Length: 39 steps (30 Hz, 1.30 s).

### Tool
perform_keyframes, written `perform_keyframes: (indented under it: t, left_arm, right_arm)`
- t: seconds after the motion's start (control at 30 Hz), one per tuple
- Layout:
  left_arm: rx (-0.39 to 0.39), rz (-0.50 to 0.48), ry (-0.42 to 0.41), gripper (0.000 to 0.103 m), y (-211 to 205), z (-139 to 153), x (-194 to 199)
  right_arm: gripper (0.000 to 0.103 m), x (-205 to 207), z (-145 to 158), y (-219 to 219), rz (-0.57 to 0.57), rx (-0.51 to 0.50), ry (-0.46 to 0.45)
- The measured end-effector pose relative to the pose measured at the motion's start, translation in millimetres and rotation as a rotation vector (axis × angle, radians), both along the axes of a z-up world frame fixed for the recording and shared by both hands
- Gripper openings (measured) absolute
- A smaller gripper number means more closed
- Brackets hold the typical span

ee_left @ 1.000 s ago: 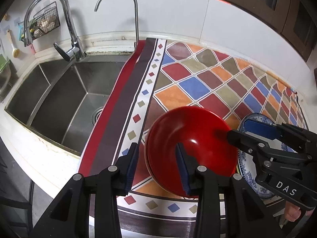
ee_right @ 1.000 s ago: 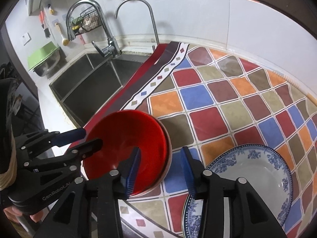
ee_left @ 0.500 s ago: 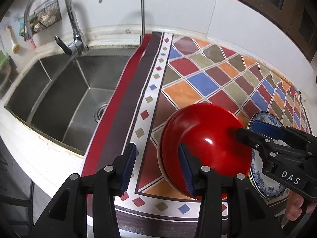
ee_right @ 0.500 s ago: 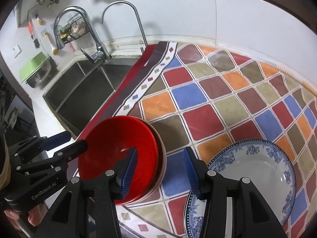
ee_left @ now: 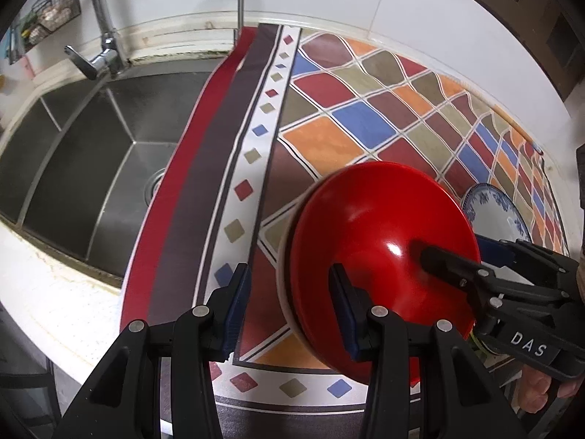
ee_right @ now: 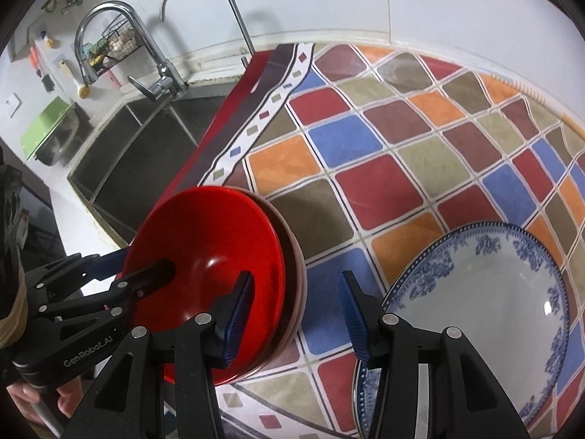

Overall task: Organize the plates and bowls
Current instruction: 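Close both tools on the rims of the nested bowl stack, then lift the nested bowls with both tools and carry them over the blue-white plates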

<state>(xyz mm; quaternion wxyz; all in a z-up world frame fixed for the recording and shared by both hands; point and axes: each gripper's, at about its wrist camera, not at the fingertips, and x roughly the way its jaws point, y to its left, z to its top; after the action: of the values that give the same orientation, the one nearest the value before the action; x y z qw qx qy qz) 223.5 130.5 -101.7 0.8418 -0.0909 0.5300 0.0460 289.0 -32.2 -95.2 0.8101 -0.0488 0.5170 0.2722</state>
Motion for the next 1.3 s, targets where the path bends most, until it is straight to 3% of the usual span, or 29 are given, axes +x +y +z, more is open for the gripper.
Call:
perform_keyframes:
  t: [0.27,0.43,0.87,1.3]
  left_arm:
    - [-0.042,-0.043,0.028,0.042,0,-11,5]
    - [-0.074,-0.074,0.045,0.035,-3,-17,7]
    - [-0.110,-0.088,0.034,0.032,2,-18,4]
    - [-0.079,-0.086,0.044,0.030,-1,-14,0]
  right_arm:
    - [0.048,-3,-12,0,-0.016,-0.004,0.057]
    - [0.042,-6,-15,2,-0.019,-0.003,0.076]
    - [0.031,-13,-17,4,-0.038,-0.001,0.078]
    - [0.024,-13,-15,2,-0.097,-0.004,0.084]
